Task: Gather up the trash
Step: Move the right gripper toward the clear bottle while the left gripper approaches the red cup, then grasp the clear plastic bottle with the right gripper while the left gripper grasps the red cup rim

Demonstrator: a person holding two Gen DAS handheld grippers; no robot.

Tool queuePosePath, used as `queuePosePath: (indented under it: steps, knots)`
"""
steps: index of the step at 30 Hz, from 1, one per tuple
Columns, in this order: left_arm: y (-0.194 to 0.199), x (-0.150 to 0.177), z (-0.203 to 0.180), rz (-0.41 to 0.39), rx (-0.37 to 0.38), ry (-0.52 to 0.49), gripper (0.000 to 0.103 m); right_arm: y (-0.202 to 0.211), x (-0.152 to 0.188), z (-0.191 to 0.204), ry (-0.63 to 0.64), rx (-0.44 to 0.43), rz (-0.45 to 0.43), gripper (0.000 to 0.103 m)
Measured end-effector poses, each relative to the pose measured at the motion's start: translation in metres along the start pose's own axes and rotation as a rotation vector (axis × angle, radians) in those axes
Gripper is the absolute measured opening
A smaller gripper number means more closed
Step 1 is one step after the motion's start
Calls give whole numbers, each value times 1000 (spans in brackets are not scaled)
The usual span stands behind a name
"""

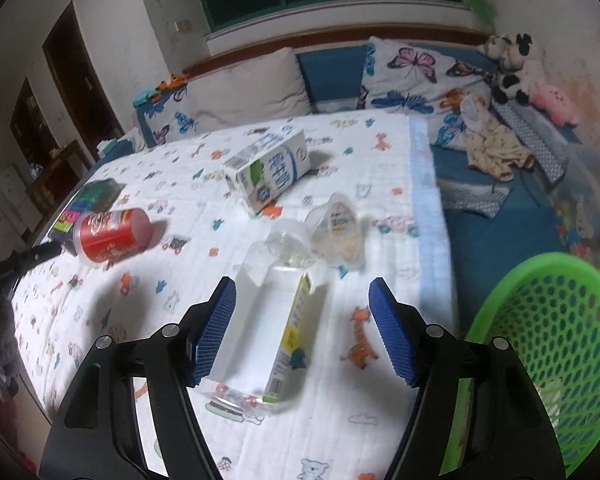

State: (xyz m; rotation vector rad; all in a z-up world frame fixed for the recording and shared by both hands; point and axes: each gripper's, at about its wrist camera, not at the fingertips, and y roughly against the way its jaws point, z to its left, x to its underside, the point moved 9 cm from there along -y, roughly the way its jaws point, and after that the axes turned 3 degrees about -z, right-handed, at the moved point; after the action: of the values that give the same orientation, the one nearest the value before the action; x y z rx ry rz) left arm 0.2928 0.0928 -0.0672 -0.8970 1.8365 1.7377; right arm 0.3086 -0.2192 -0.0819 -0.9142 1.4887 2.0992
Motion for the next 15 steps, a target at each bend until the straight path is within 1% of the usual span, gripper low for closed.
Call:
queuePosePath:
  steps: [2, 3, 4, 8, 10, 14, 15]
  knots:
    - [-6, 0, 5, 6, -3, 10, 54, -7, 4, 6, -1, -12, 18, 69]
    - [-9, 0, 8, 6, -9, 14, 58, -10, 5, 9, -4, -20, 24, 69]
    - [-11, -1, 9, 5, -12, 17, 59, -13, 6, 13, -7, -28, 31, 69]
    - [-21, 0, 15, 14, -17, 17, 60, -28, 11, 25, 1, -35, 61, 71]
    - [-25, 0, 18, 13, -23, 12, 62, -36, 13, 31, 11, -22, 76, 71]
    - [-31, -2, 24, 15, -15, 22, 62, -52, 15, 34, 12, 24, 103, 71]
    - [-33, -3, 26, 13, -13, 24, 65, -55, 14, 33, 15, 41, 105, 71]
